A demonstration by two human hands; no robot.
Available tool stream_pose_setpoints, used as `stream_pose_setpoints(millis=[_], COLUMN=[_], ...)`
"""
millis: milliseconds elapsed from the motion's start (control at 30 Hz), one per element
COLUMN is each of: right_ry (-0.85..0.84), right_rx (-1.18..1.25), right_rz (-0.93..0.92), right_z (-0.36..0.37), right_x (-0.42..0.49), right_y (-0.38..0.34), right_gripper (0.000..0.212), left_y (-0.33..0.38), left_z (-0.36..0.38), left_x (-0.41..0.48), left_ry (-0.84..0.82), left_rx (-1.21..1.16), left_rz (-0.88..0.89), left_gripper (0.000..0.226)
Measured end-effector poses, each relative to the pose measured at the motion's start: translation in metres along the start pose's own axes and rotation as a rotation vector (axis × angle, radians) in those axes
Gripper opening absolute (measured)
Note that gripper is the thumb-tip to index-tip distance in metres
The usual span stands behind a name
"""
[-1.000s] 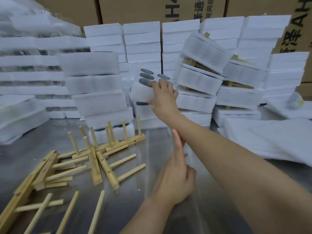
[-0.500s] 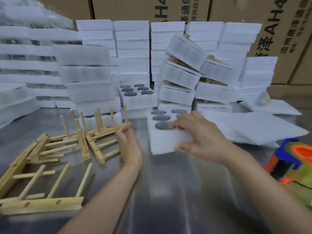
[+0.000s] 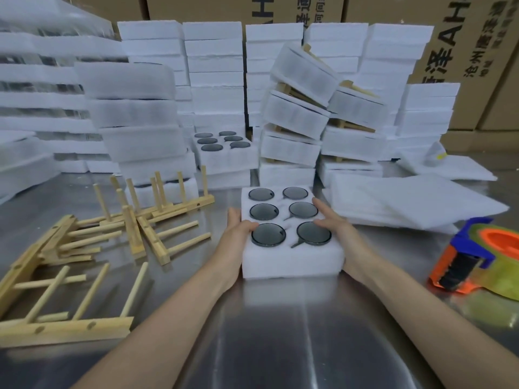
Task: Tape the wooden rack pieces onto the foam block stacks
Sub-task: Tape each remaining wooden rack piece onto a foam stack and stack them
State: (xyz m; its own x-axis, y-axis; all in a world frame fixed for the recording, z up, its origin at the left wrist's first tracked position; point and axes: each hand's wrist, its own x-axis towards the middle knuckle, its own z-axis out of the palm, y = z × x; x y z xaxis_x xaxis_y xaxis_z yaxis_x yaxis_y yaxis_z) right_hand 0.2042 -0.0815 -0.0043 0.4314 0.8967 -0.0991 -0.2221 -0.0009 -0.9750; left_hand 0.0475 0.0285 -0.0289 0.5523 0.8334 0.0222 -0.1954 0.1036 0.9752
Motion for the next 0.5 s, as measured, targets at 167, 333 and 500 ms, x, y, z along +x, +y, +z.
stream_pose_setpoints(millis=[167,333,500], right_ry=[-0.014,0.452,0.734], right_rx=[-0.04,-0.823,-1.454], right_rz=[0.017,-0.621,-0.412], right_z=[-0.004,-0.019,-0.051], right_x=[0.002,0.005,0.011], right_y=[-0.003,-0.008,-0.009], right_gripper=[0.048,0.031,0.055], left_y=[0.003,0.005,0.006], left_z=[0.003,0.003,0.004], left_x=[-0.004,-0.003,-0.006], left_ry=[0.03,0.077,0.12], left_rx=[-0.022,-0.022,-0.029], left_rz=[-0.004,0.001,-0.005], left_gripper=[0.021,0.026,0.033])
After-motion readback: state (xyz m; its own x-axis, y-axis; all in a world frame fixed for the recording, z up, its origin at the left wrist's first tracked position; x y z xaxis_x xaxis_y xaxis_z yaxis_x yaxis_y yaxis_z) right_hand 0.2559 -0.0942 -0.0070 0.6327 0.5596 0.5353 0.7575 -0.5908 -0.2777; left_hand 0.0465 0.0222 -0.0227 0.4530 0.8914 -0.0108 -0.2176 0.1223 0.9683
